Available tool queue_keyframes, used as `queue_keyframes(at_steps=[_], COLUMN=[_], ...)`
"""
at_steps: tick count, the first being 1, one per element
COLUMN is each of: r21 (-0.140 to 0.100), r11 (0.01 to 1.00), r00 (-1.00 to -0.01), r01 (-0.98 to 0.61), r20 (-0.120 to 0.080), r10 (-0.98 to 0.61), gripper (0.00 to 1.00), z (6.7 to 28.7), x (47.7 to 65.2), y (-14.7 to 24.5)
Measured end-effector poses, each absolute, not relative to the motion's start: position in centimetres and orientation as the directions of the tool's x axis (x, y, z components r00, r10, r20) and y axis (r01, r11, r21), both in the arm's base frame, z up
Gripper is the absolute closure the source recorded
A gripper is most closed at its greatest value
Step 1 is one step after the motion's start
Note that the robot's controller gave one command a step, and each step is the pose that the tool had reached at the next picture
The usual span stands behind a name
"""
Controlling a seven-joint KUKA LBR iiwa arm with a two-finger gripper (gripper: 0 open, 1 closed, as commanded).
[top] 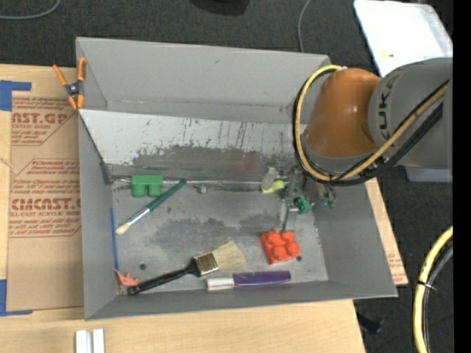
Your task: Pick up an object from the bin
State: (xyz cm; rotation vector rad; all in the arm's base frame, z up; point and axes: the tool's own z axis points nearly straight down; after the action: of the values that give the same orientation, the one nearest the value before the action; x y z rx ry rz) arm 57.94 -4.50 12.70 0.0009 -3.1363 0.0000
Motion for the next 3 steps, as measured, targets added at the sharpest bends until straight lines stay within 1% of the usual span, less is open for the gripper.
queue_keyframes(at_steps=[1,2,3], r21=[-0.001,0.001,0.001], r11=[1.0,1.0,0.994], r00=[-1.0,-1.0,-0.994], r01=[-0.001,0.03,0.109], r20=[-0.002,-0.001,-0.002], r10=[-0.001,0.03,0.109], gripper=[0.0,0.0,0.0], z=[13.1,13.9,13.8], x=[58.1,56.0,53.0], y=[-4.5,-3.6,-3.0])
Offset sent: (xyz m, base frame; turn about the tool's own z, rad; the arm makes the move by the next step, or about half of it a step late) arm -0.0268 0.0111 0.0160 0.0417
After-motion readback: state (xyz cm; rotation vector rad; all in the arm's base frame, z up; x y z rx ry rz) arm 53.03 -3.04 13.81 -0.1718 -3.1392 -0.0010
